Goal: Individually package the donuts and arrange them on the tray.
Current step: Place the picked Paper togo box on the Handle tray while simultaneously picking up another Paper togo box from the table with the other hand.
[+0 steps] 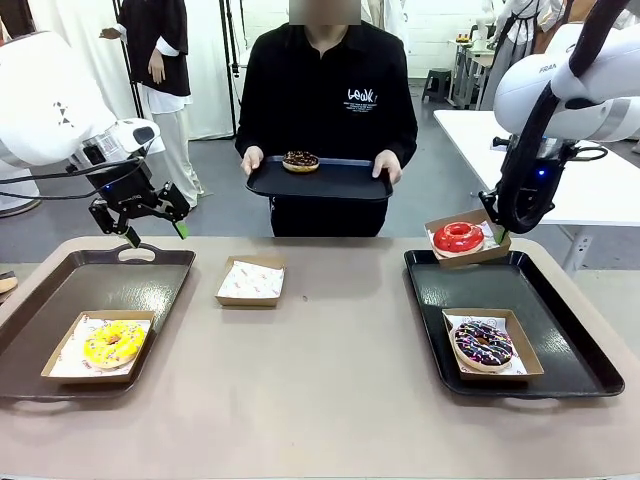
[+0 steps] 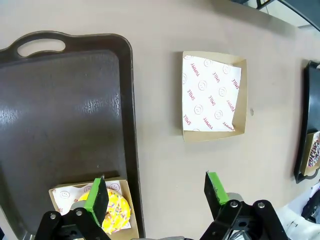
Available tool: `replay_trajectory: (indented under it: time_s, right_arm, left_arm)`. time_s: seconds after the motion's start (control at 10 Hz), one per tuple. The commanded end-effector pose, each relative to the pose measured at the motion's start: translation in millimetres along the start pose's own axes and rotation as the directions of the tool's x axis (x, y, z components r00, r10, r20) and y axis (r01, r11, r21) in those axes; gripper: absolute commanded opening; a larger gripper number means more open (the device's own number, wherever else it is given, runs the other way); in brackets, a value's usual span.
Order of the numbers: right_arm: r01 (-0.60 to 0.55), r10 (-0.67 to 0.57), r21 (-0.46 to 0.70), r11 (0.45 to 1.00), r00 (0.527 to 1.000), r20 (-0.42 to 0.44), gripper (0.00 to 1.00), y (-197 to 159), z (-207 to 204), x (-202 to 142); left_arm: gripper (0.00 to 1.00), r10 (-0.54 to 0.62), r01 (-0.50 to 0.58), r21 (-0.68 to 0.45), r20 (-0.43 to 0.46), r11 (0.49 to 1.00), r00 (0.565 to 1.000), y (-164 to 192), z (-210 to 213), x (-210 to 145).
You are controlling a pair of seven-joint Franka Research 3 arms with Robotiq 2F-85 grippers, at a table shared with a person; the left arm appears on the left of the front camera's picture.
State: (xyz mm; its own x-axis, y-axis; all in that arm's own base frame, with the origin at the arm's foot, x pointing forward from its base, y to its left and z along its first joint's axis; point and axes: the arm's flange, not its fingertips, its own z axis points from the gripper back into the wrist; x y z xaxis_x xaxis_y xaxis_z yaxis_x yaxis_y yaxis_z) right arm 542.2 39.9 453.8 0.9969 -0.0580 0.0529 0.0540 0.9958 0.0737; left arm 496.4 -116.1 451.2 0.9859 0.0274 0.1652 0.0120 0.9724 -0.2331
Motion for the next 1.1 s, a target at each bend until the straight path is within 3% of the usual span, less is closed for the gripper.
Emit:
replay_trajectory:
  time_s: [0.0, 0.3, 0.6, 1.0]
  right_arm:
    - [-0.003, 0.003, 0.000, 1.000, 1.000, -0.004, 0.01, 0.0, 2.3, -1.7]
    - [0.000, 0.000, 0.000, 1.000, 1.000, 0.000, 0.01, 0.0, 0.0, 0.0]
    - [0.043, -0.043, -0.019, 0.999, 0.998, -0.044, 0.01, 0.8, -15.1, 4.2]
    - [0.040, -0.042, -0.046, 0.998, 0.998, -0.053, 0.01, 0.0, -34.6, 16.6]
  left_arm:
    - [1.00, 0.001, -0.001, 0.000, -0.007, 1.000, 1.000, -1.8, 3.9, -2.4]
    - [1.00, 0.000, 0.000, 0.000, 0.000, 1.000, 1.000, -0.2, 0.2, -0.1]
    - [1.00, 0.005, -0.004, 0.078, -0.017, 0.997, 1.000, -33.6, 4.6, 17.6]
    - [1.00, 0.044, -0.033, 0.147, -0.068, 0.989, 0.997, -67.1, -25.0, 51.4]
